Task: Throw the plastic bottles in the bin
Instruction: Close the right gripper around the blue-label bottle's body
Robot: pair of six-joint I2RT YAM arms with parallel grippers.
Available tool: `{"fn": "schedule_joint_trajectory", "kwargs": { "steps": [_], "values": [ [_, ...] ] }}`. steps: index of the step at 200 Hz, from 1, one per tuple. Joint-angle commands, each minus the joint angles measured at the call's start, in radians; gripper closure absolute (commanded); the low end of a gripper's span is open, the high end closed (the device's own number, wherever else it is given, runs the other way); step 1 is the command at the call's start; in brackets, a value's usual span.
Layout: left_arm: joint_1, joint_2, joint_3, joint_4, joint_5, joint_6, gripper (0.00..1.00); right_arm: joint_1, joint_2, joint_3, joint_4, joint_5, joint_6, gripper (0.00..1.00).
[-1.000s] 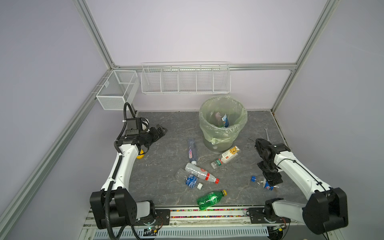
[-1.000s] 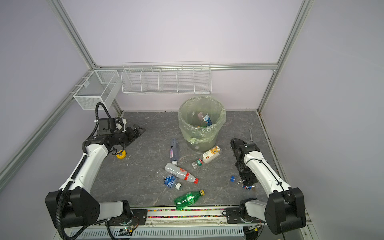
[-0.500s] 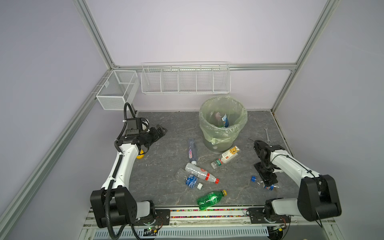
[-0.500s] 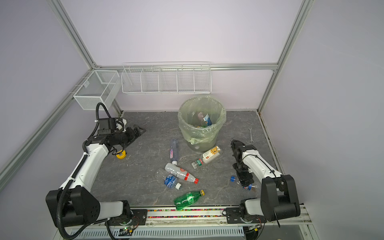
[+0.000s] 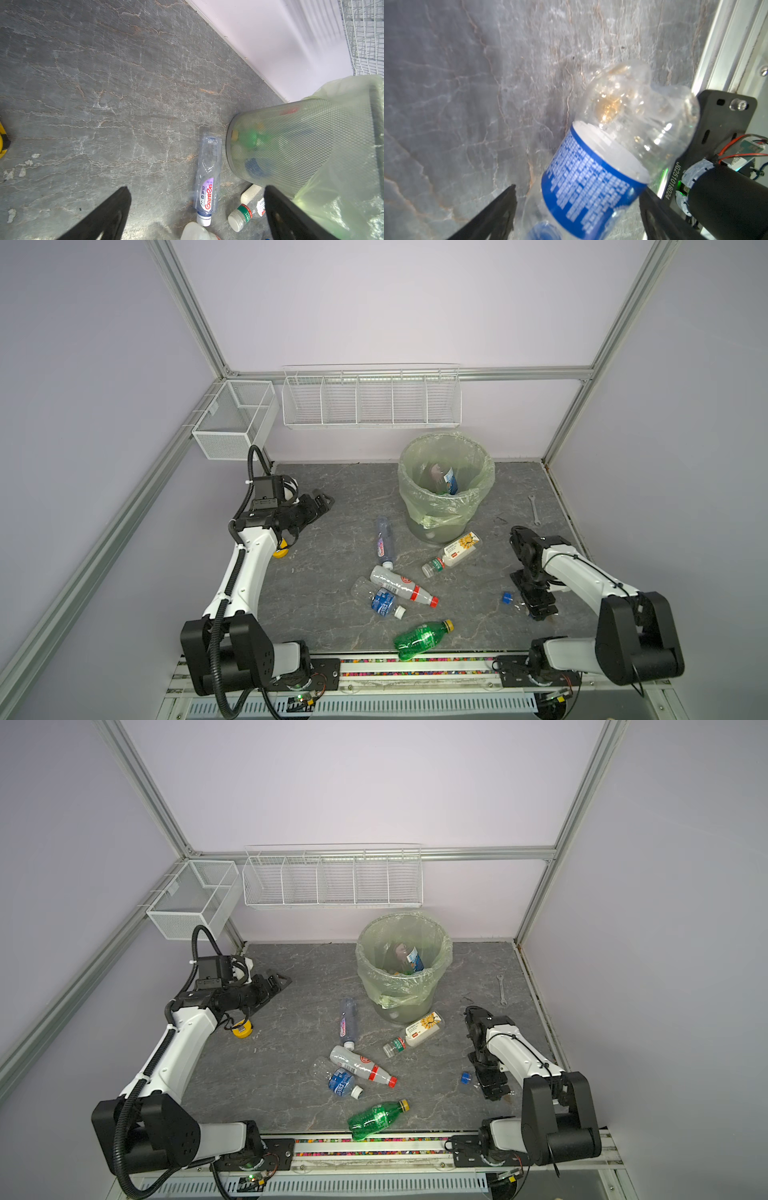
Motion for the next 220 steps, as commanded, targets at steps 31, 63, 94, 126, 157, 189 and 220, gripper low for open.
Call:
{"fn": "schedule_joint_trajectory", "kwargs": {
  "steps": [31,63,94,126,157,189,220],
  "values": [
    [0.005,0.001,0.006,-0.015,-0.009,0.015,0.00,-0.008,-0.022,-0.049,0.083,0.024,0.028,0.05],
    [0.005,0.002,0.006,-0.016,-0.013,0.015,0.00,-0.010,-0.056,-0.084,0.129,0.057,0.028,0.10],
    [0.005,0.000,0.006,-0.016,-0.015,0.017,0.00,-0.011,-0.083,-0.129,0.185,0.055,0.031,0.19],
    [0.005,0.001,0.006,-0.017,-0.019,0.017,0.00,-0.014,-0.082,-0.137,0.205,0.057,0.017,0.26],
    [0.005,0.001,0.005,-0.017,-0.019,0.015,0.00,-0.014,-0.085,-0.129,0.221,0.060,-0.029,0.31],
    [0.005,0.001,0.006,-0.017,-0.020,0.017,0.00,-0.015,-0.059,-0.075,0.218,0.063,-0.160,0.38],
    [0.005,0.001,0.009,-0.024,-0.027,0.020,0.00,-0.015,0.015,0.004,0.218,0.032,-0.318,0.49]
  ]
}}
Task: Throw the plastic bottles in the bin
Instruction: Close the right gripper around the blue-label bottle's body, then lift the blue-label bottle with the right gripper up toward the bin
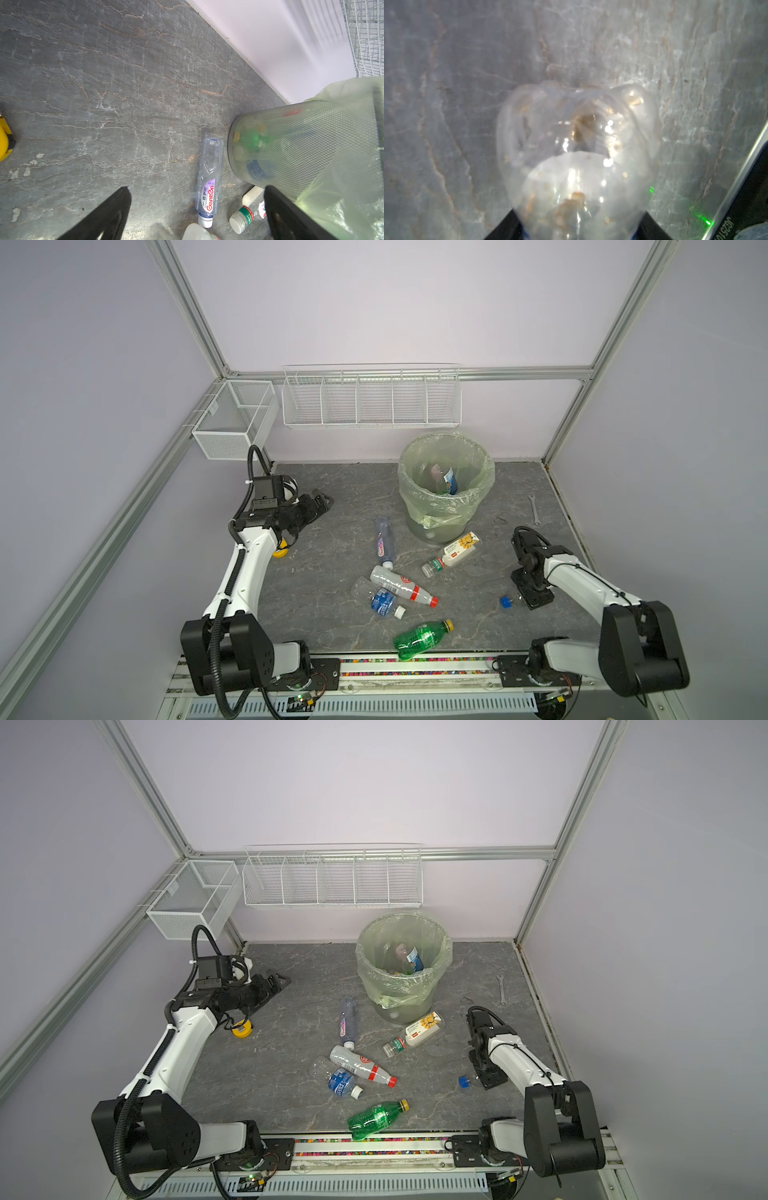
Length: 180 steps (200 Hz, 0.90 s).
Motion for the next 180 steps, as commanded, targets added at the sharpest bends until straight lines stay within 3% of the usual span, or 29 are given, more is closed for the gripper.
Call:
{"fn": "schedule_joint_trajectory", "kwargs": {
  "steps": [1,56,135,180],
  "values": [
    [0.005,0.001,0.010,-0.024,-0.015,0.019,0.00,-0.006,0.053,0.062,-0.005,-0.021,-0.138,0.49],
    [0.005,-0.012,0.008,-0.025,-0.033,0.025,0.00,-0.007,0.127,0.120,0.026,-0.136,-0.287,0.54],
    [0.010,-0.015,0.015,-0.035,-0.057,0.033,0.00,-0.010,-0.112,0.105,0.052,-0.094,-0.394,0.53],
    [0.011,-0.012,0.012,-0.031,-0.051,0.030,0.00,-0.011,-0.158,0.144,0.036,-0.115,-0.520,0.52]
  ]
}}
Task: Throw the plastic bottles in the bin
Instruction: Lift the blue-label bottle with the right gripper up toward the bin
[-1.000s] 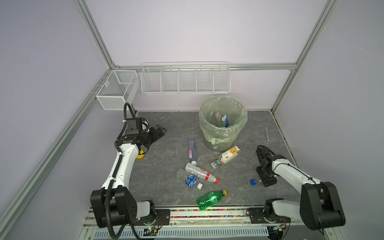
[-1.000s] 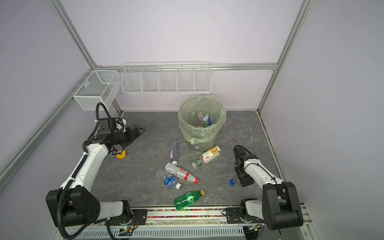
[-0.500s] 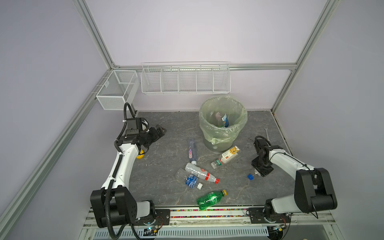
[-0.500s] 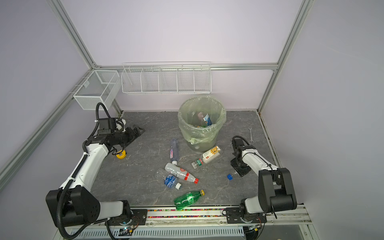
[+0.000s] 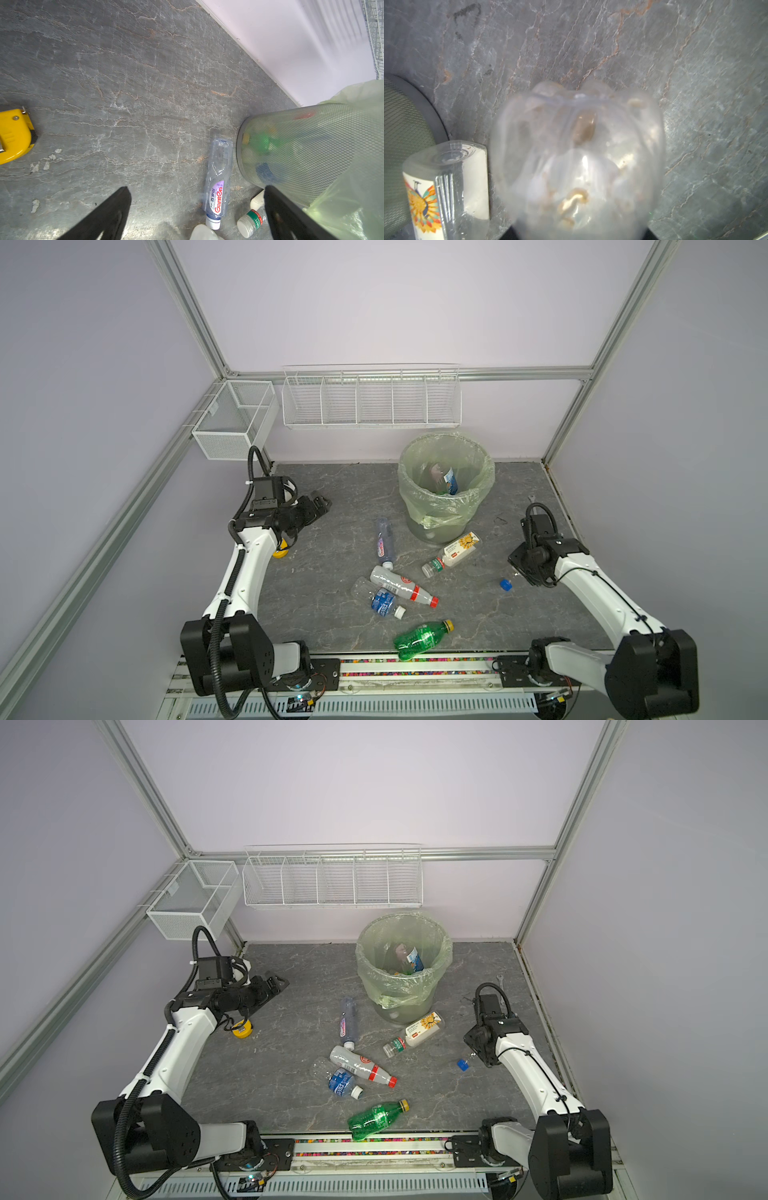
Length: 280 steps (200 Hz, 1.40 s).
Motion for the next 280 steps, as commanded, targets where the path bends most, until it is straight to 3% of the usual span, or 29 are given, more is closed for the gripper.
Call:
{"fn": "schedule_joint_trajectory", "kwargs": {
  "steps": [1,76,119,163,194,280],
  "values": [
    [0.009,-0.010,0.012,-0.008,-0.004,0.017,0.00,-0.004,-0.022,0.036,-0.014,-0.012,-0.110,0.52],
    [0.009,-0.015,0.005,0.011,-0.004,0.001,0.00,-0.004,-0.221,0.068,0.028,-0.066,-0.251,0.52],
    [0.007,-0.055,-0.082,0.124,0.051,-0.096,0.00,-0.004,-0.296,0.116,0.059,-0.145,-0.334,0.51],
    [-0.004,-0.091,-0.144,0.159,0.037,-0.174,0.00,-0.002,-0.299,0.167,0.090,-0.274,-0.403,0.50],
    [-0.070,-0.093,-0.189,0.217,-0.003,-0.249,0.00,0.003,-0.285,0.204,0.111,-0.352,-0.429,0.51],
    [-0.178,-0.053,-0.218,0.312,-0.057,-0.358,0.00,0.019,-0.233,0.353,0.143,-0.459,-0.440,0.50]
  ]
}}
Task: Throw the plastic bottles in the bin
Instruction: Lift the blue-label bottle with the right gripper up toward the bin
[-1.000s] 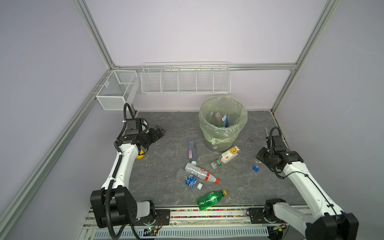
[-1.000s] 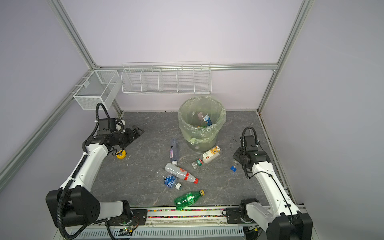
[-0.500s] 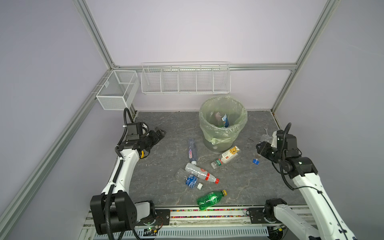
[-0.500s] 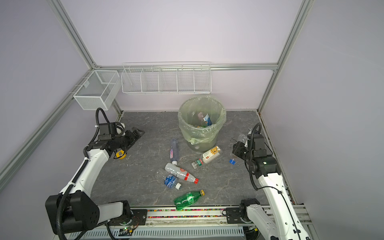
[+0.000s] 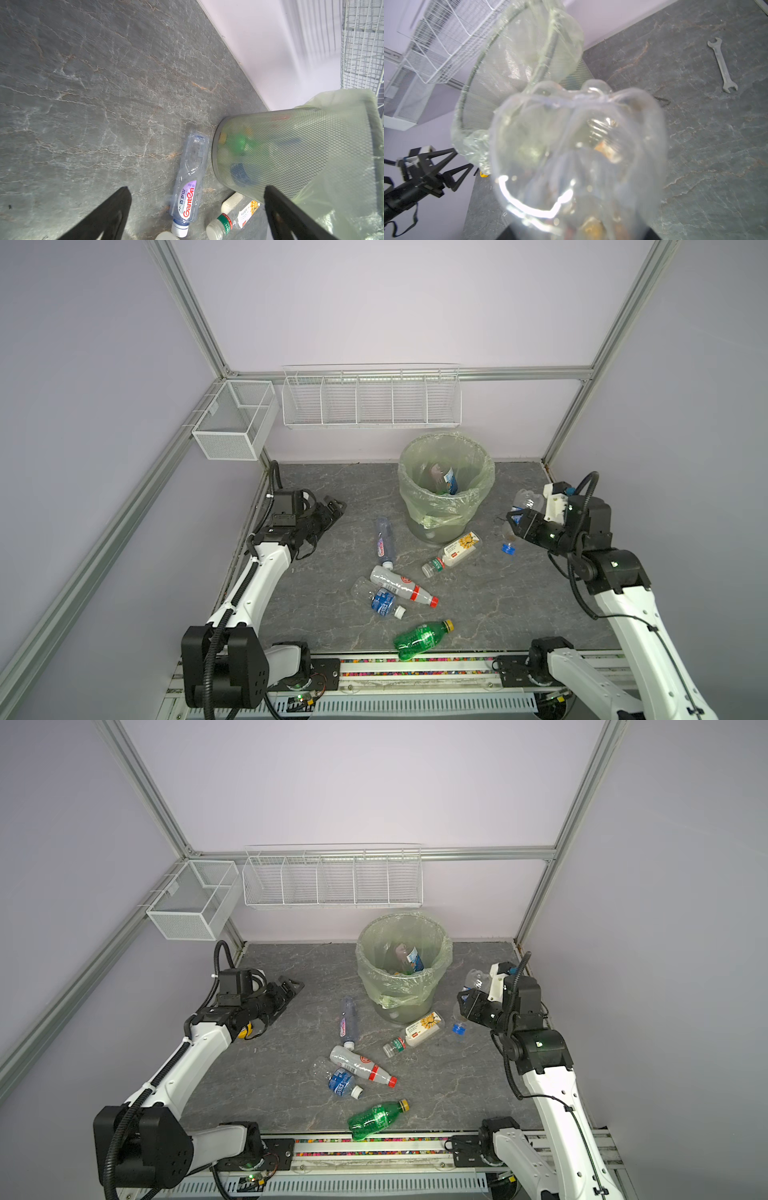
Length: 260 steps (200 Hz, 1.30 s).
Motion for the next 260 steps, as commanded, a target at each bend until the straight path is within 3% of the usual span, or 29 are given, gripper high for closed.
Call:
{"fn": "schedule_joint_trajectory", "kwargs": {
  "steps": [1,41,106,163,198,223,260],
  "values": [
    [-0.032,0.015,-0.011,0.048,-0.028,-0.043,0.00,0.016,0.036,0.053,0.043,-0.069,-0.015,0.50],
    [-0.080,0.056,0.017,0.047,-0.033,-0.027,0.00,0.060,0.035,0.030,0.170,-0.030,0.034,0.50],
    [-0.087,0.034,-0.012,0.010,-0.086,0.047,0.00,0.075,-0.041,-0.011,0.026,0.060,-0.050,0.49],
    [-0.089,0.010,-0.019,-0.050,-0.132,0.126,0.00,0.110,-0.074,-0.023,0.036,0.063,-0.012,0.49],
    [-0.089,0.007,-0.018,-0.054,-0.142,0.143,0.00,0.202,0.070,0.128,0.038,0.165,-0.029,0.51],
    [-0.089,0.012,-0.014,-0.054,-0.133,0.143,0.00,0.240,0.183,0.240,0.109,0.163,-0.013,0.51],
    [-0.089,0.002,-0.002,-0.067,-0.124,0.144,0.00,0.271,0.445,0.503,0.079,0.219,0.033,0.52]
  ]
}}
